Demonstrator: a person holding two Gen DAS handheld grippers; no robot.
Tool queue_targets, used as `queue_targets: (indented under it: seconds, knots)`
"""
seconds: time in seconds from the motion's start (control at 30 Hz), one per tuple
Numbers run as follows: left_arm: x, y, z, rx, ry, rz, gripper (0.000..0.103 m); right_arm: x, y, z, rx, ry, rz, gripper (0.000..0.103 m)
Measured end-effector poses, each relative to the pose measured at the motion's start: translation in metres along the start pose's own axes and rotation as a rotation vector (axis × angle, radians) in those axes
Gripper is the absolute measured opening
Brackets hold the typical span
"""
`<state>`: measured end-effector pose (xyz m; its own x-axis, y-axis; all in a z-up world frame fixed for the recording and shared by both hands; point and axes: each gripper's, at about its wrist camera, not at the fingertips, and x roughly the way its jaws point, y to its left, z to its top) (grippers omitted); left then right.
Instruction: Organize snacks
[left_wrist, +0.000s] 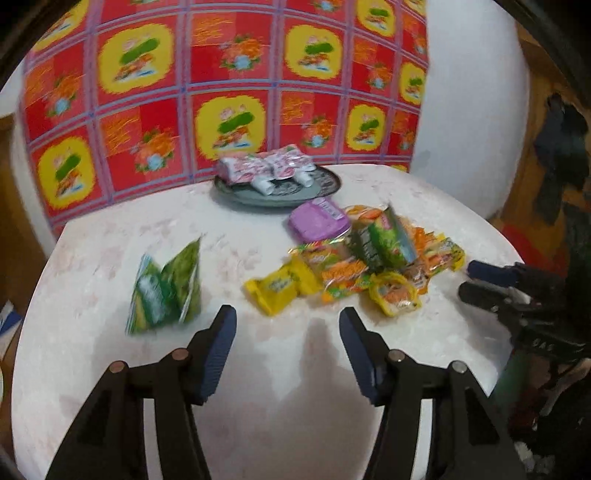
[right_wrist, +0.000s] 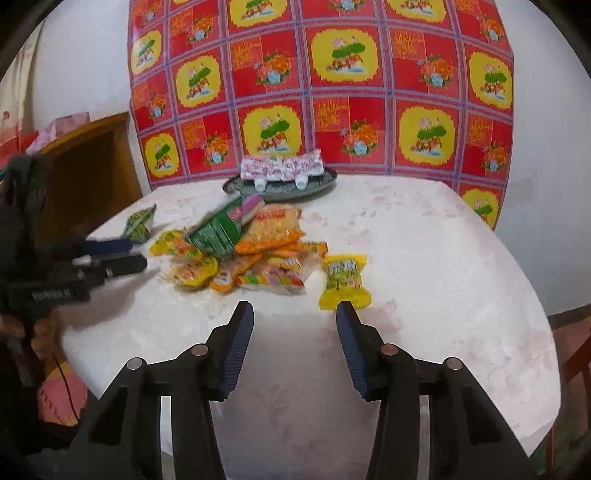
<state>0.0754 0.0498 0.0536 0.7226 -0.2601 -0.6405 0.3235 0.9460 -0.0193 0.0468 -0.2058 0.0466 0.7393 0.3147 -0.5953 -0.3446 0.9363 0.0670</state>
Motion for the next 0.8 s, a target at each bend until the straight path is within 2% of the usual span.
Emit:
queue_targets:
  seconds: [0.03, 0.07, 0.1, 0.17, 0.3, 0.4, 0.47, 0.53, 0.6, 0.7, 0.73, 0.8]
  knots:
    - [0.004, 0.000, 0.005, 0.023, 0.012, 0.004, 0.056, 0.000, -0.001, -0.001, -0.005, -0.009, -0.004, 0.048]
    - [0.009, -0.002, 0.012, 0.063, 0.033, 0.028, 0.048, 0.000, -0.001, -0.001, -0.009, -0.006, -0.011, 0.048]
    - [0.012, -0.003, 0.015, 0.097, 0.048, 0.041, 0.044, 0.000, -0.001, -0.001, -0.010, -0.005, -0.009, 0.048]
    - [0.022, -0.005, 0.024, 0.199, 0.106, 0.039, 0.044, 0.000, -0.003, 0.000, 0.001, 0.001, -0.008, 0.048]
    - [0.039, -0.005, 0.029, 0.328, 0.173, 0.034, 0.044, 0.002, -0.007, 0.001, 0.013, -0.009, 0.003, 0.048]
    - [0.048, -0.002, 0.034, 0.348, 0.189, -0.040, 0.044, 0.004, -0.008, 0.003, 0.004, -0.004, 0.003, 0.048]
    - [0.050, -0.002, 0.036, 0.360, 0.195, -0.061, 0.043, 0.006, -0.010, 0.005, -0.004, 0.005, -0.003, 0.048]
    - [0.051, -0.002, 0.038, 0.356, 0.206, -0.071, 0.041, 0.008, -0.012, 0.007, 0.001, 0.010, -0.006, 0.048]
    - [0.049, -0.003, 0.038, 0.325, 0.226, -0.057, 0.022, 0.009, -0.015, 0.009, 0.008, 0.012, -0.006, 0.048]
    - [0.040, -0.001, 0.034, 0.199, 0.274, 0.027, 0.022, 0.009, -0.020, 0.012, 0.013, 0.005, -0.011, 0.048]
    - [0.034, 0.001, 0.031, 0.144, 0.278, 0.033, 0.022, 0.008, -0.022, 0.014, 0.015, 0.004, -0.007, 0.048]
    - [0.021, -0.002, 0.021, 0.091, 0.238, 0.039, 0.022, 0.009, -0.025, 0.015, 0.014, 0.005, -0.005, 0.048]
